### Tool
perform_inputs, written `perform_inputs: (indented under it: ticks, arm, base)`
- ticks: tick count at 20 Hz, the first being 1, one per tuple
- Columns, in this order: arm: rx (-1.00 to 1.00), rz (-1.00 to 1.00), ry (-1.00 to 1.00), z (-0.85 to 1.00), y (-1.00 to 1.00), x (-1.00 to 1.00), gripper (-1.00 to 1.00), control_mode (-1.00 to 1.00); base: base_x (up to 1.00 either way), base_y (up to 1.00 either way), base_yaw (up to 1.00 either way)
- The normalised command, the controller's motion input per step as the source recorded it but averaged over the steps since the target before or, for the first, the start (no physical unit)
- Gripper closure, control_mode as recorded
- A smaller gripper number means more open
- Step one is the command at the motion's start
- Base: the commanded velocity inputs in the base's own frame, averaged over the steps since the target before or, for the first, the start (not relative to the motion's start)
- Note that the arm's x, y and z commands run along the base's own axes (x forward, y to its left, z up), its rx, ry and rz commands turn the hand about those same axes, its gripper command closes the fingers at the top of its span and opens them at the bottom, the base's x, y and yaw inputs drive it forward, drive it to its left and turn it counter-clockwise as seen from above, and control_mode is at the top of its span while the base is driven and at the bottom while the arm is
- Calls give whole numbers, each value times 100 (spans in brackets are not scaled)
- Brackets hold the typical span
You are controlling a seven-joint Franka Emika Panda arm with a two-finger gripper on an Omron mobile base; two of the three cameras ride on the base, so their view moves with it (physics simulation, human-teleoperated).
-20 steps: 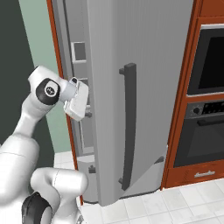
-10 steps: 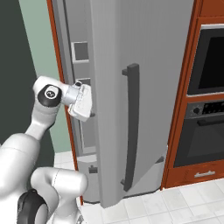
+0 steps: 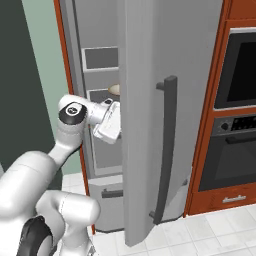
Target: Retrieve the butter from the fridge and place it on a plate on the dining table. Then retrieve the butter knife by the fridge and place it near the plate.
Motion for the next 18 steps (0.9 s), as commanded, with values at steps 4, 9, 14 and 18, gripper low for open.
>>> perform_inputs:
  ticks: [4,9,14,18]
  arm:
    - [0,-10,10,28,-100,-58,-100,-100]
    - [0,-5,14,21,-100,-36,-100,-100]
    - [0,0,15,6,-100,0,-100,-100]
    - [-1,-3,7,4,-83,-7,-100,-100]
  base:
    - [0,0,0]
    - [0,0,0]
    - [0,0,0]
    - [0,0,0]
